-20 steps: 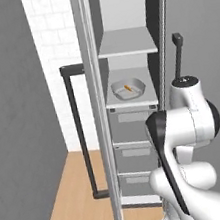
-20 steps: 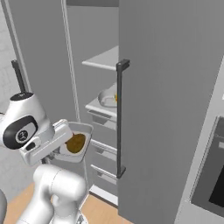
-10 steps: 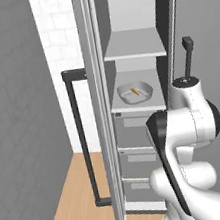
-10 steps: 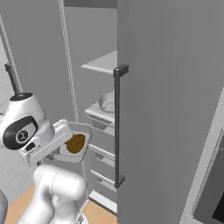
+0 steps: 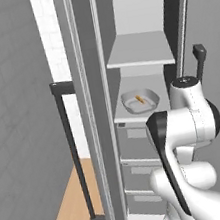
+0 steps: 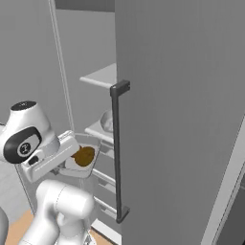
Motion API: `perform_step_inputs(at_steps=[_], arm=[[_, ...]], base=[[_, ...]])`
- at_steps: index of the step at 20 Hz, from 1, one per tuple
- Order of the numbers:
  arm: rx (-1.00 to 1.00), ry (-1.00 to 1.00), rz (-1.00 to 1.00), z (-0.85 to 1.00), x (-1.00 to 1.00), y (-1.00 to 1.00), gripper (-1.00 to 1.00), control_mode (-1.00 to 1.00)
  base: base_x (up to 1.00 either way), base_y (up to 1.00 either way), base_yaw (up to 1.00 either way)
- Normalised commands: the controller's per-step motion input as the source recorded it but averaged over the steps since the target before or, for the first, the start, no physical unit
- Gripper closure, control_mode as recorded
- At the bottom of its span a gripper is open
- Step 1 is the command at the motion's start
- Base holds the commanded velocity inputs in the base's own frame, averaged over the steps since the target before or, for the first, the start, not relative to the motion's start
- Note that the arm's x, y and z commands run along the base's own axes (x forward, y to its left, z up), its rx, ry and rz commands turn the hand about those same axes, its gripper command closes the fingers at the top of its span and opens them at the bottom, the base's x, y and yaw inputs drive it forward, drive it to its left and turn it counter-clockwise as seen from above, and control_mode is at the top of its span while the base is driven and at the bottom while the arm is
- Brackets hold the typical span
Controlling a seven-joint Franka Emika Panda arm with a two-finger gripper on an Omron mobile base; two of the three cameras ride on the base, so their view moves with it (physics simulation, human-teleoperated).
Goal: Take the meat container that has the shrimp and place it on the second highest rack of the freezer. Then take the vegetable container that has the tomato and avocado and place it on the highest rack of the freezer.
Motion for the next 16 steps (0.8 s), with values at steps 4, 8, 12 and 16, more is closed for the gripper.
perform_step_inputs(at_steps=[4,8,12,16], arm=[[0.0,0.0,0.0,0.0,0.0,0.0,1.0,1.0],[0.0,0.0,0.0,0.0,0.0,0.0,1.0,1.0],[0.0,-0.16,0.01,0.21,-0.04,0.05,1.0,-1.0],[0.0,-0.11,-0.01,0.74,0.54,0.03,1.0,-1.0]], base=[[0.34,0.0,0.1],[-0.24,0.0,0.05],[-0.04,0.0,0.01],[0.0,0.0,0.0]])
